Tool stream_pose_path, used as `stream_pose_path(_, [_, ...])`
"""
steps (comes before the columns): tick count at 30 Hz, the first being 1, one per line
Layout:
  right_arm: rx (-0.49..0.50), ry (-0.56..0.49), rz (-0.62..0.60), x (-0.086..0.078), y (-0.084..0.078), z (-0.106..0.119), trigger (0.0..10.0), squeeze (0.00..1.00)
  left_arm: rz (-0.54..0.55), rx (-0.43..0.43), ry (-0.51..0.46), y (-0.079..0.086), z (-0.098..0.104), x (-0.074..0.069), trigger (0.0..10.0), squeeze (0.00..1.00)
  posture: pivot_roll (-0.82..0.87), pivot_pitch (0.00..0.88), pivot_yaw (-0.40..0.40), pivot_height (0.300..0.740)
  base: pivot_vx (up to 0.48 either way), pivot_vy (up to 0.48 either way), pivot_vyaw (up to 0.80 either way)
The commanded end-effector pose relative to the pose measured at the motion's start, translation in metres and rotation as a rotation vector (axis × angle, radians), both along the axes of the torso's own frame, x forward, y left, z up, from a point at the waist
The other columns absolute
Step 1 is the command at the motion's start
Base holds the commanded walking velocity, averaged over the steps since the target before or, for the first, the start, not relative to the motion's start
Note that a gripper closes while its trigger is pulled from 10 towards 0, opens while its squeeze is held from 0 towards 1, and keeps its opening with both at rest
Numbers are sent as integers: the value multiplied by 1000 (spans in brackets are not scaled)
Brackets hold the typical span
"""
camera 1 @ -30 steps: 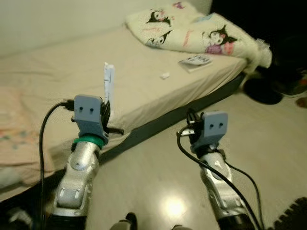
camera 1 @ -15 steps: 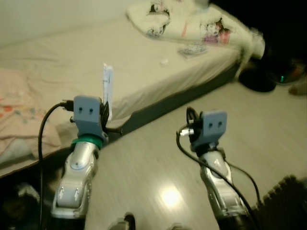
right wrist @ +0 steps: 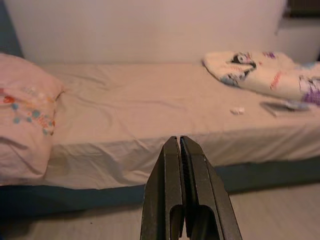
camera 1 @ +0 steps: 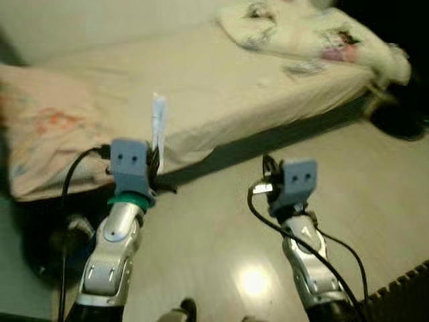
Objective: Clean up the room
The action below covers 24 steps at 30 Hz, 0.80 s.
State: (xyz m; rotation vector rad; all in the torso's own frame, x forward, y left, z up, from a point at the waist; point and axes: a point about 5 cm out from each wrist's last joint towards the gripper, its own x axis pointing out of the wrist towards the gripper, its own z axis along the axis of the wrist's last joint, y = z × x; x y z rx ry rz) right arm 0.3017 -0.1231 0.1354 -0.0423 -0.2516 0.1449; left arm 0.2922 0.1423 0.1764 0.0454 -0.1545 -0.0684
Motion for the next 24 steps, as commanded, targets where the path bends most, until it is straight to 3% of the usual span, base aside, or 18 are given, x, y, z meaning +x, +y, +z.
stream_pose_path(1, [11,8,6,0,2,-2,10000,0,5,7,17,2,-4,-1,10000,0,-39,47,52,740,0,0,800])
stream_pose_path(24, [12,5,26,-1,5,-3,10000,0,8,23,58,0,-9,0,10000,0,-45,49,58,740,0,0,800])
